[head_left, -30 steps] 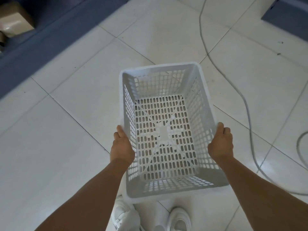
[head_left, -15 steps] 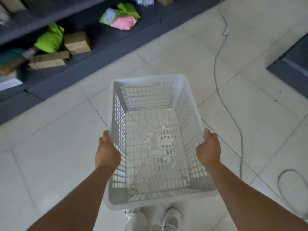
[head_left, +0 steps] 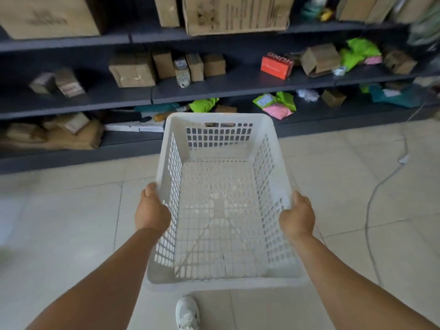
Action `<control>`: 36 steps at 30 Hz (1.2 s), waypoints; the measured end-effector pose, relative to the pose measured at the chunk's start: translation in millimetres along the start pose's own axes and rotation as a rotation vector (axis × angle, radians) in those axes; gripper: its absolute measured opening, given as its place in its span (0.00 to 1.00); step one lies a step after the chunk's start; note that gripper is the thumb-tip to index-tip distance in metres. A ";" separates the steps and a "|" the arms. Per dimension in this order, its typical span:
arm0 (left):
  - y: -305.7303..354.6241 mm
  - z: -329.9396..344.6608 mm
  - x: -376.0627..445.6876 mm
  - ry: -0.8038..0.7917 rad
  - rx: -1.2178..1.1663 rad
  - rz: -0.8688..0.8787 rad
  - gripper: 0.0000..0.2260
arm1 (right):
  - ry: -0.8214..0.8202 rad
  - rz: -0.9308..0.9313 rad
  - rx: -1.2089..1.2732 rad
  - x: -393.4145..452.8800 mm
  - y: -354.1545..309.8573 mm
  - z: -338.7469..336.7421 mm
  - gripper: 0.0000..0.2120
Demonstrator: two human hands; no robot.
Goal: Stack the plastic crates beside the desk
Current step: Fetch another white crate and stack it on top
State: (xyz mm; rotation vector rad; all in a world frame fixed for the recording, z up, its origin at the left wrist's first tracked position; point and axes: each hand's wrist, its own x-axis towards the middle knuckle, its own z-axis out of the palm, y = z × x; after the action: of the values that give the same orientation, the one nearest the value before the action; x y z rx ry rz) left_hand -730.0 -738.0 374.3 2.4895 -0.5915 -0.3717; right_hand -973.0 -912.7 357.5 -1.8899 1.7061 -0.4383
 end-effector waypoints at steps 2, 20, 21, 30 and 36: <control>-11.8 -36.2 4.0 0.051 -0.020 -0.045 0.27 | -0.033 -0.069 0.022 -3.8 -39.6 2.5 0.20; -171.2 -317.2 54.2 0.486 -0.209 -0.406 0.26 | -0.320 -0.519 0.047 -88.3 -397.5 127.1 0.14; -178.9 -330.0 53.8 0.511 -0.191 -0.423 0.26 | -0.333 -0.538 0.046 -95.6 -414.3 135.5 0.13; -241.6 -428.4 63.2 0.744 -0.123 -0.593 0.23 | -0.455 -0.783 0.025 -153.2 -562.9 205.1 0.07; -269.3 -487.1 83.2 0.887 -0.126 -0.694 0.21 | -0.592 -0.947 0.047 -182.4 -669.4 252.3 0.08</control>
State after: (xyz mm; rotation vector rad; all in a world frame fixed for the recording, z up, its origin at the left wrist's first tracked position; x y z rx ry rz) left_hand -385.3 -357.7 604.9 2.3373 0.6328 0.4409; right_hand -315.1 -659.7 576.8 -2.3809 0.3649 -0.2038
